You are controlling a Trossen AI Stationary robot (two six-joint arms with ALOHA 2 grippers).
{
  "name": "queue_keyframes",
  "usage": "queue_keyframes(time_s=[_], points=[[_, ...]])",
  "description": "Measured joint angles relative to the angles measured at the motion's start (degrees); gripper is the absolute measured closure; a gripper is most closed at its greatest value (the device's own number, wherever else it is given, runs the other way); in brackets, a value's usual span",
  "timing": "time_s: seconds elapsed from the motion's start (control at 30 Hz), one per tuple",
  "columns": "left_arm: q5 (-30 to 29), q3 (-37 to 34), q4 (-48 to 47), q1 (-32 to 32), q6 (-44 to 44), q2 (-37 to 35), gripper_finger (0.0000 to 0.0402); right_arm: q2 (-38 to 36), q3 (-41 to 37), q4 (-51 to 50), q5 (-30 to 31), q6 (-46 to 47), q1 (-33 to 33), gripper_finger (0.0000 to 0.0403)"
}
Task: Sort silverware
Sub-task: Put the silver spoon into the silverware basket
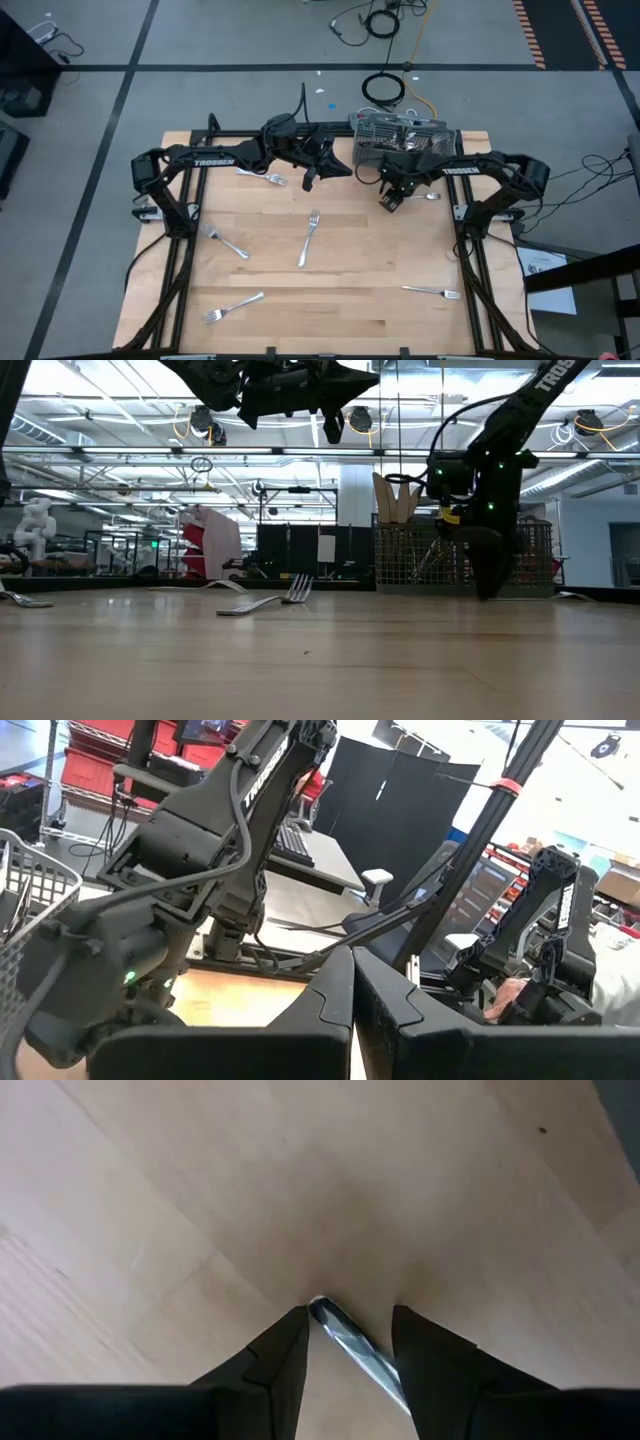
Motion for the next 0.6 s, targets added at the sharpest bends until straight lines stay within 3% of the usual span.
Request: queue_keyframes(time_s=[0.27,0.43,0.6], points=[[-0.1,0.0,0.0,0.0,0.0,0.0,0.0396,-0.2,-2.5,3.3,-1.7,14.2,5.3,0.0264],[-0.1,0.0,0.0,0.0,0.0,0.0,0.0396,-1.0,-2.9,12.3,-10.1,27.8,12.1,0.0264],[-0.5,0.0,0.0,0.0,0.1,0.0,0.0396,-2.9,-1.1,23.0,-17.3,29.9,17.5,0.0264]])
